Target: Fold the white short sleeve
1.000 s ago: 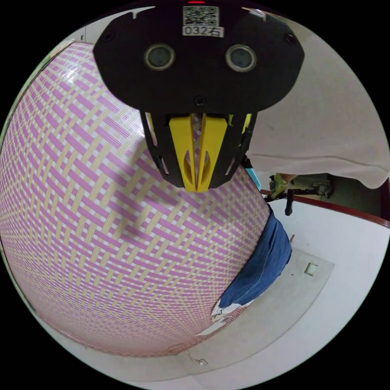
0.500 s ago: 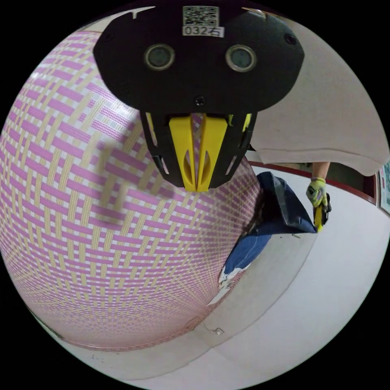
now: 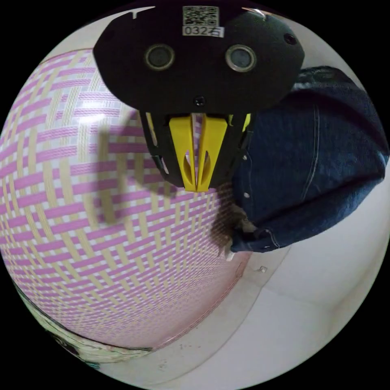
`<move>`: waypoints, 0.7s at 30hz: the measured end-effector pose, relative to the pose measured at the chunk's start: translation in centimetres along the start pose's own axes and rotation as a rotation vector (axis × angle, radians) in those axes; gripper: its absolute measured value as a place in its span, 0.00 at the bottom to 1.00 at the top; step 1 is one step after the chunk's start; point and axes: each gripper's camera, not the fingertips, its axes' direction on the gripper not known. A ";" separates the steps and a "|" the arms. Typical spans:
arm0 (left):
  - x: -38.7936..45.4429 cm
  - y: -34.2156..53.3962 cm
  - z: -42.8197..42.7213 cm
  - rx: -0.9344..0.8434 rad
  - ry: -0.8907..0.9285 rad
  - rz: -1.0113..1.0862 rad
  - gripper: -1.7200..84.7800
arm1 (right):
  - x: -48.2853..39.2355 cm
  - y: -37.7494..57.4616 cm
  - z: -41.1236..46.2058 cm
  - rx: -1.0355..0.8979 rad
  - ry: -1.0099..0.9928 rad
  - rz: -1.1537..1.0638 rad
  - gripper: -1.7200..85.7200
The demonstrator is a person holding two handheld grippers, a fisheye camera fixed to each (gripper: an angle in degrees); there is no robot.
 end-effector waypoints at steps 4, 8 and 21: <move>0.9 3.7 -5.3 0.120 -0.064 -0.019 0.01 | 5.7 3.3 -2.6 0.014 0.000 0.110 0.01; 3.6 9.9 -11.9 0.308 -0.119 -0.016 0.01 | 9.8 6.6 -4.1 0.024 -0.002 0.184 0.01; 16.9 27.5 -25.1 0.628 -0.487 -0.011 0.01 | 21.7 11.4 -8.6 0.185 -0.327 0.367 0.14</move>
